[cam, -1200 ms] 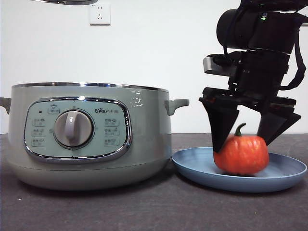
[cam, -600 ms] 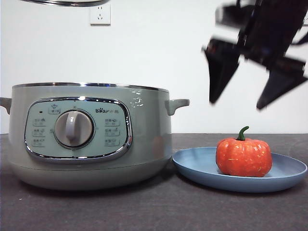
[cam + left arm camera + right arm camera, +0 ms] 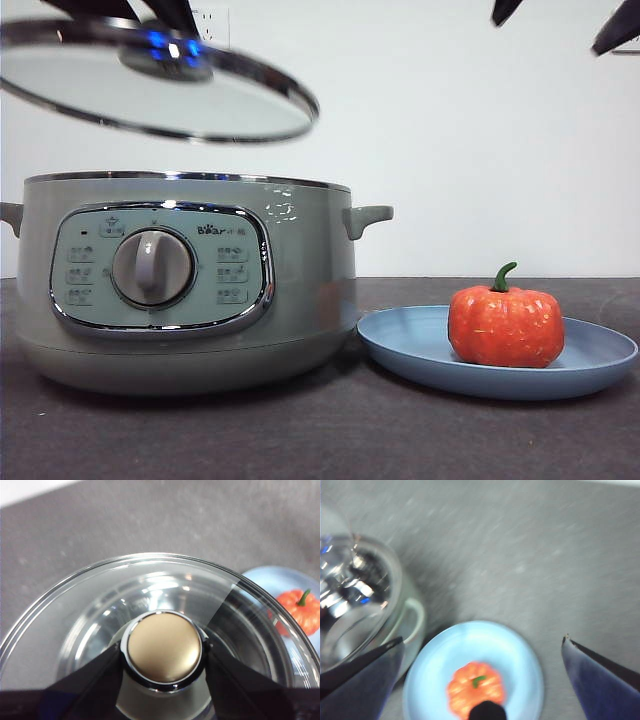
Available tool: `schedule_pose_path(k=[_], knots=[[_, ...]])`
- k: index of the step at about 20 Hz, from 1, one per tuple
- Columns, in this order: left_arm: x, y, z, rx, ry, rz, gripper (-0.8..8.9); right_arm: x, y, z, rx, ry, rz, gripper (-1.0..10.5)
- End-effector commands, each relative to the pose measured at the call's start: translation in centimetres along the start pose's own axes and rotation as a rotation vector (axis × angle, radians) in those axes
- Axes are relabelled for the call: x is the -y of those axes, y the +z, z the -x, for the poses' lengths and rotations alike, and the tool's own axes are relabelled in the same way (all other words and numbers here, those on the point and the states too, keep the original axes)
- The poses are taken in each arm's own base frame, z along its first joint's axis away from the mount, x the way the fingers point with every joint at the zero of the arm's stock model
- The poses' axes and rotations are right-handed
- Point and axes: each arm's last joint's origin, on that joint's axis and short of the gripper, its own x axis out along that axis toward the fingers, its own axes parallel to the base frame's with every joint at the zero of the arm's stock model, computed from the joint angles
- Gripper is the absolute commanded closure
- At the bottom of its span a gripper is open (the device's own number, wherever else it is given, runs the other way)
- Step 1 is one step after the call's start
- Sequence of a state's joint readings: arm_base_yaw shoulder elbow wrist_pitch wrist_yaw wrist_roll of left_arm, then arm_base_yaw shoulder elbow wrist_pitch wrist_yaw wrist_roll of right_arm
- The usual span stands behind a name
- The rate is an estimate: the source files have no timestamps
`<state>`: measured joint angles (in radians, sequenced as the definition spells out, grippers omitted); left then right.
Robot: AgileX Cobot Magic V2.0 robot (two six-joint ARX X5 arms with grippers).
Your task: Take the pumpkin out from the steamer,put the pumpkin in the blue plate,close the lid
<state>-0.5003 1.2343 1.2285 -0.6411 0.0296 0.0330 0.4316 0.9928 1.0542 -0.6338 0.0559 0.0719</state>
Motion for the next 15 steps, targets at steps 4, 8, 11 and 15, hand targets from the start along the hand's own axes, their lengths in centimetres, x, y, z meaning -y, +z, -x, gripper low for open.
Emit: schedule_pose_path(k=[4,8,11,15], knots=[[0.8,0.3,-3.4,-0.021,-0.029,-0.012,8.21,0.1,-0.3,0.8,0.020,-0.005,-0.011,3.8],[1.0,-0.2,-5.2,-0.084,-0.034,-0.014,8.21,0.1,-0.3,0.8,0.020,-0.005,-0.011,3.8],[1.0,-0.7,-5.7,-0.134,-0.033,-0.015,8.21,0.1,-0.3,0.8,0.020,-0.005,-0.011,3.8],[1.0,-0.9,-5.8,-0.152,-0.035,-0.014,7.56,0.1,-0.3,0.8,0.020,-0.005,-0.011,3.8]])
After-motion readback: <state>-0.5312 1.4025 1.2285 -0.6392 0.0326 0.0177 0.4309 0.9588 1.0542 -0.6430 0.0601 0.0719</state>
